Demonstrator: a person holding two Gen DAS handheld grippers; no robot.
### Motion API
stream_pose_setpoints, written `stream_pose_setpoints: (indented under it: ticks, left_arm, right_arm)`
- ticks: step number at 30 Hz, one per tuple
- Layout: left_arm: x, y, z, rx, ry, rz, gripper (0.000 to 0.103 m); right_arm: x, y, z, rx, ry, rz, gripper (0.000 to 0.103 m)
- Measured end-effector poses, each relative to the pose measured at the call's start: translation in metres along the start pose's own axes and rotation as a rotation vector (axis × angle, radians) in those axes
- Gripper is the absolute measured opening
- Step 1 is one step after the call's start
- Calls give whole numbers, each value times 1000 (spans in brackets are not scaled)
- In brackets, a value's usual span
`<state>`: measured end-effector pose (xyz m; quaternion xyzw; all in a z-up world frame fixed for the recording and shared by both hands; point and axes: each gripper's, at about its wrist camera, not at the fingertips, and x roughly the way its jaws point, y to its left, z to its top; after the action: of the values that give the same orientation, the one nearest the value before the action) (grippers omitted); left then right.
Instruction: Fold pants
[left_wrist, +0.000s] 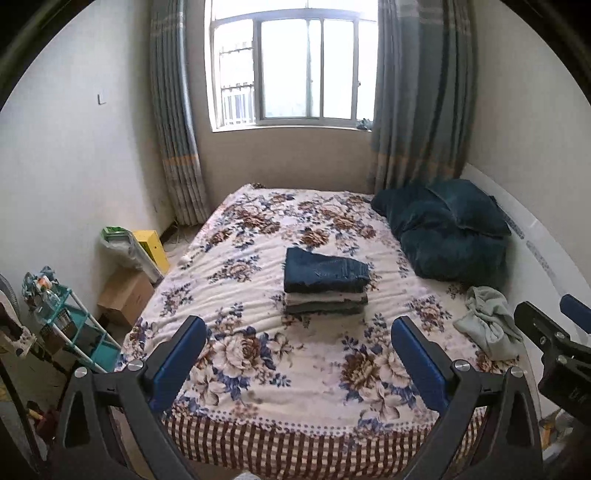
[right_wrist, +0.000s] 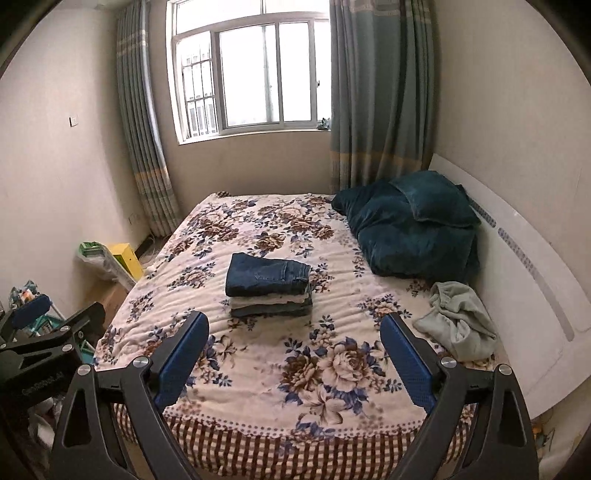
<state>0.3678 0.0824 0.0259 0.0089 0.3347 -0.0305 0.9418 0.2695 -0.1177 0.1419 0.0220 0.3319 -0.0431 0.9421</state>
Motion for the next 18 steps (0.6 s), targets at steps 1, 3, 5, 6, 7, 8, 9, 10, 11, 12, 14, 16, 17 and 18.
stream_pose_setpoints:
  ticks: [1,3,5,6,7,8,9,10,11,12,14,16,17,18]
  left_arm:
    - [2,0,1,-2,1,3,103]
    - [11,-1,5,-5,5,13,103]
    - [22,-1,10,-4,15,29,103]
    - [28,-1,12,-7,15,28,103]
    - [31,-1,12,-6,16,35,103]
    - [36,-2,14,-2,24,43,103]
    - [42,-2,16,-3,24,41,103]
    - [44,-3,16,-2,24,45,103]
    - [49,-3,16,-1,33,57,103]
    - [54,-2,17,-4,42,57,103]
    - [62,0,18,-14,51,65,103]
    - [67,2,19,-19,60,68,103]
    - [70,3,20,-20,59,75,103]
    - [71,3,20,-17,58,78,103]
  right_arm:
    - [4,1,3,-1,-2,-8,96]
    - [12,1,8,5,-3,-9,96]
    - [23,1,15,13,-1,-17,96]
    - [27,1,19,14,-3,-18,96]
    - [33,2,22,13,-2,-29,96]
    - [39,2,25,12,1,-31,96]
    - [45,2,27,12,-4,-34,96]
    - [51,3,29,10,-1,-46,96]
    - [56,4,32,9,6,-48,96]
    - [63,4,34,10,13,-47,96]
    - [75,6,37,10,26,-59,96]
    - [86,8,40,6,36,-62,96]
    - [90,10,41,0,40,-66,96]
    - [94,12,41,-4,44,-66,96]
